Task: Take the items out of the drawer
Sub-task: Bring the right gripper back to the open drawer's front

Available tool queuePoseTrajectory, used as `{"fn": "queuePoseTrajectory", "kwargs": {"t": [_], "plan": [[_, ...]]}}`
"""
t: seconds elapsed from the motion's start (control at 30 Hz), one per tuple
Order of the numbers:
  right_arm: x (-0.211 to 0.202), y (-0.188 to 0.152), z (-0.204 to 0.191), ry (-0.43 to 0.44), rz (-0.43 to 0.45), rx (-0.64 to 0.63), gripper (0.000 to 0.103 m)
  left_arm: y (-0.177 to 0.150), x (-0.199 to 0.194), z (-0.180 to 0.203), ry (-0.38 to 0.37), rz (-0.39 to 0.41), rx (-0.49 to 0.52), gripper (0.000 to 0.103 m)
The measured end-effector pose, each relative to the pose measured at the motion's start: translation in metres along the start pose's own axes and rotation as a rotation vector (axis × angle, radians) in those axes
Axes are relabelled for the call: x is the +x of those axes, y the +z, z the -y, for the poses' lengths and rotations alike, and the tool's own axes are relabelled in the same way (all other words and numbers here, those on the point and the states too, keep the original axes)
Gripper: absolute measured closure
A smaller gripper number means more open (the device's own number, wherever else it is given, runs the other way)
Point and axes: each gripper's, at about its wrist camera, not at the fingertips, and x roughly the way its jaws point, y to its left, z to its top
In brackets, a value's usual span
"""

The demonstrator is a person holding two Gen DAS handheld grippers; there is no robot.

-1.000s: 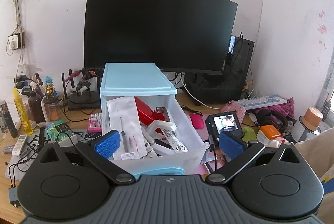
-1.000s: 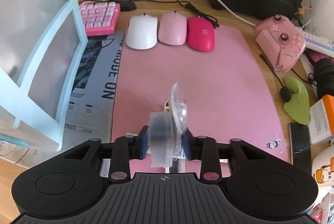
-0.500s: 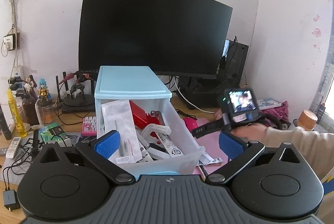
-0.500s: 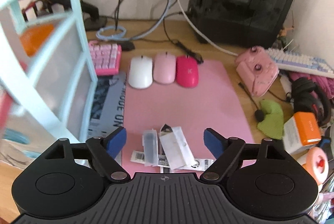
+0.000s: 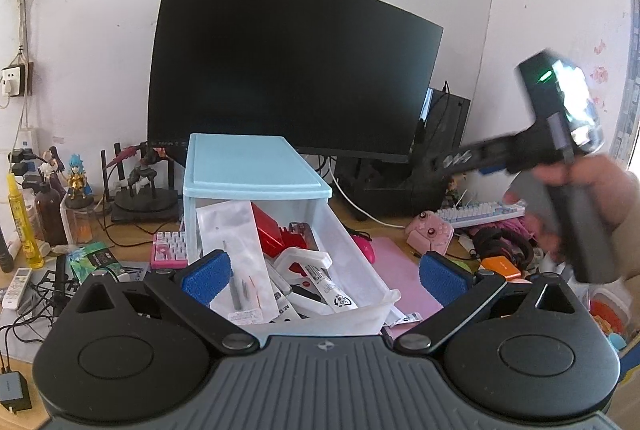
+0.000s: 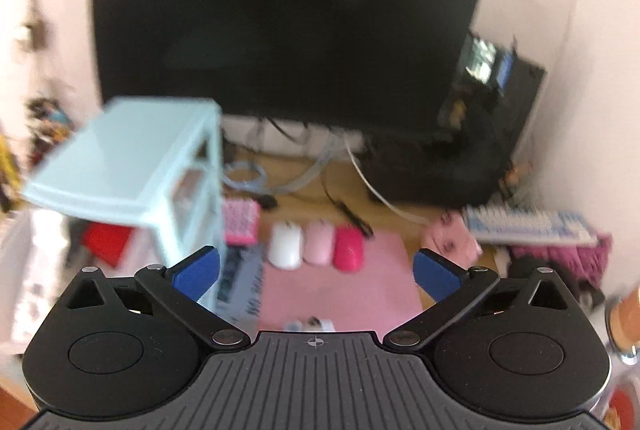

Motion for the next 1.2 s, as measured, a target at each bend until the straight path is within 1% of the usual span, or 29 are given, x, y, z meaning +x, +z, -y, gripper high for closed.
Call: {"fn": "queuePoseTrajectory", "kwargs": {"t": [0.1, 0.17, 0.2, 0.27, 0.33, 0.47, 0.53, 0.6, 0.8, 1.0, 1.2], "plan": [[-0.024, 0.010, -0.004, 0.104, 0.043, -0.051, 0.000, -0.001, -0.002, -0.004, 0.002, 0.007, -0.006, 0.000], [-0.033, 0.017, -0.010, 0.164, 0.030, -0.110, 0.000, -0.002, -0.005, -0.006, 0.007, 0.010, -0.009, 0.000], [-0.038, 0.019, -0.015, 0.173, 0.017, -0.123, 0.000, -0.003, -0.006, -0.008, 0.012, 0.011, -0.012, 0.000], [-0.049, 0.021, -0.026, 0.188, 0.002, -0.150, 0.000, -0.005, -0.009, -0.011, 0.026, 0.016, -0.021, 0.000], [-0.063, 0.018, -0.040, 0.184, 0.034, -0.197, 0.000, -0.006, -0.013, -0.014, 0.041, 0.018, -0.030, 0.000], [-0.085, 0.008, -0.066, 0.125, 0.097, -0.261, 0.000, -0.009, -0.020, -0.019, 0.071, 0.015, -0.039, 0.000], [-0.095, 0.002, -0.074, 0.137, 0.131, -0.281, 0.000, -0.011, -0.023, -0.022, 0.085, 0.010, -0.041, 0.000], [-0.100, -0.003, -0.078, 0.167, 0.144, -0.270, 0.000, -0.013, -0.026, -0.024, 0.097, 0.004, -0.043, 0.000], [-0.102, -0.022, -0.087, 0.259, 0.145, -0.176, 0.000, -0.019, -0.038, -0.029, 0.131, -0.017, -0.053, 0.000], [-0.091, -0.036, -0.088, 0.399, 0.077, -0.088, 0.000, -0.020, -0.052, -0.031, 0.181, -0.030, -0.058, 0.000], [-0.087, -0.051, -0.096, 0.433, 0.092, -0.097, 0.000, -0.018, -0.061, -0.021, 0.259, -0.031, -0.060, 0.000]]}}
